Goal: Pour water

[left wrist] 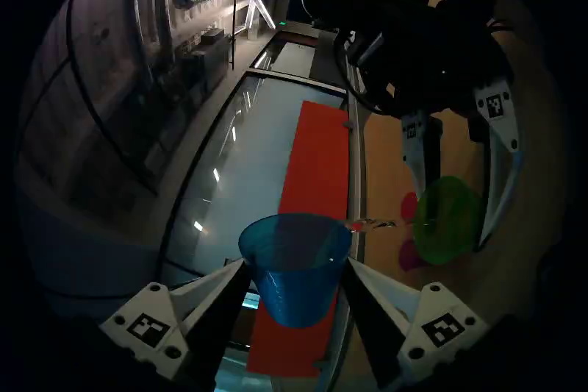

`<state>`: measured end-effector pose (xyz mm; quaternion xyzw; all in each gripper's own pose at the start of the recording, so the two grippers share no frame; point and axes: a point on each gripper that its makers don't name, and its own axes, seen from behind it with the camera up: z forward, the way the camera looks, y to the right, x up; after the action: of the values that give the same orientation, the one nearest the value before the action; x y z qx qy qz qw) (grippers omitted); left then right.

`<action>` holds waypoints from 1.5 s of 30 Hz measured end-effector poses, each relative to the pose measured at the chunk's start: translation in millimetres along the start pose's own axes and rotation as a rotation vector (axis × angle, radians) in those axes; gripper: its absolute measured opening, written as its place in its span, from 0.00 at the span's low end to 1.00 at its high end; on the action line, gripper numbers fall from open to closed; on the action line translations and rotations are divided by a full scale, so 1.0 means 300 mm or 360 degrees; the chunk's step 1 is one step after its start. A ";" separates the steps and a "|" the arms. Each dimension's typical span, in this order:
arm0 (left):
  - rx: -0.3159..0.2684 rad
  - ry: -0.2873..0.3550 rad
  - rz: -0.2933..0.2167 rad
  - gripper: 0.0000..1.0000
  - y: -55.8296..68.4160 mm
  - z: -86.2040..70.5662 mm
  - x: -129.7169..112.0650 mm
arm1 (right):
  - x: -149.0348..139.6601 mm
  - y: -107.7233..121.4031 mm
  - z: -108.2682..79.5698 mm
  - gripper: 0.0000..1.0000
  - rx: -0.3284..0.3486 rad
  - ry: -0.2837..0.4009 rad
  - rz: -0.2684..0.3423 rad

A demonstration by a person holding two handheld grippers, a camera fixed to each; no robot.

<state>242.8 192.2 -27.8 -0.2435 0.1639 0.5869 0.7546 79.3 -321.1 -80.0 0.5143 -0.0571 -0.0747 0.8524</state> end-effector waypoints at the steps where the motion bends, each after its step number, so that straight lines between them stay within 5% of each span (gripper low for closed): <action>1: 0.0001 0.0002 0.0004 0.82 -0.003 -0.001 0.001 | 0.000 0.000 0.000 0.87 0.0001 0.0000 0.0000; 45: 0.0080 0.0019 0.0285 0.82 -0.059 -0.012 0.058 | 0.022 0.003 -0.015 0.87 -0.0010 0.0029 -0.0008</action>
<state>264.6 200.8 -36.8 -0.2123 0.2042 0.6462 0.7040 86.5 -318.1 -81.1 0.5126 -0.0479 -0.0722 0.8543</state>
